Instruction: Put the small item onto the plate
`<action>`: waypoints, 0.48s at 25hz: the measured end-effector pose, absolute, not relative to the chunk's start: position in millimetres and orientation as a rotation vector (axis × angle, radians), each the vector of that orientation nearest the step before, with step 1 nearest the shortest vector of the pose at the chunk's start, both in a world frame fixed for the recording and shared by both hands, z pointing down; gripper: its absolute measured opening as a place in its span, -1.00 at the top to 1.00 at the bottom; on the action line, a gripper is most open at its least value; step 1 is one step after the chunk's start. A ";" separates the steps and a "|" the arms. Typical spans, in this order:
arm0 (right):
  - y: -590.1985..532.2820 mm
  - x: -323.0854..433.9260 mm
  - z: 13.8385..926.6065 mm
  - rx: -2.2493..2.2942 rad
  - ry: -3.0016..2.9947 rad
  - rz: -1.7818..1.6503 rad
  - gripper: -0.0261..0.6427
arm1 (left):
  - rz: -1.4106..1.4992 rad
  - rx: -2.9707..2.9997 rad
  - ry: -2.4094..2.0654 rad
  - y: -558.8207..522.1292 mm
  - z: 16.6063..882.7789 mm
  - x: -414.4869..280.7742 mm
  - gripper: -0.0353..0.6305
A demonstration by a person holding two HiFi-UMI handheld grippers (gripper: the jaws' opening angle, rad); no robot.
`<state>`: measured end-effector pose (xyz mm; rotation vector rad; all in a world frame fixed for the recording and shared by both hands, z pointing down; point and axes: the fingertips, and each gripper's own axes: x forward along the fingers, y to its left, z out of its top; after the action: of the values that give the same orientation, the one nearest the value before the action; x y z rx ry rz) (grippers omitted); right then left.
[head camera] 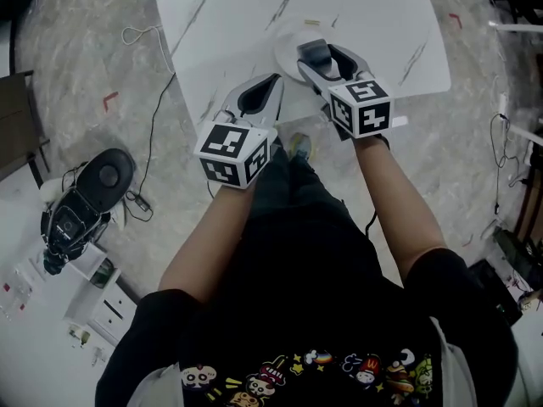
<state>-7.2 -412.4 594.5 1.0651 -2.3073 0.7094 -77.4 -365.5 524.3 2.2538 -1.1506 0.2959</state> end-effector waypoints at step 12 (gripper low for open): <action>-427.2 -10.4 620.6 1.062 -2.224 0.689 -0.03 | 0.307 2.207 -1.120 -366.8 550.8 -96.3 0.89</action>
<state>-10.4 -427.2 620.6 1.0618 -2.2243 0.6895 -96.3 -366.8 550.8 2.2068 -1.1203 0.3069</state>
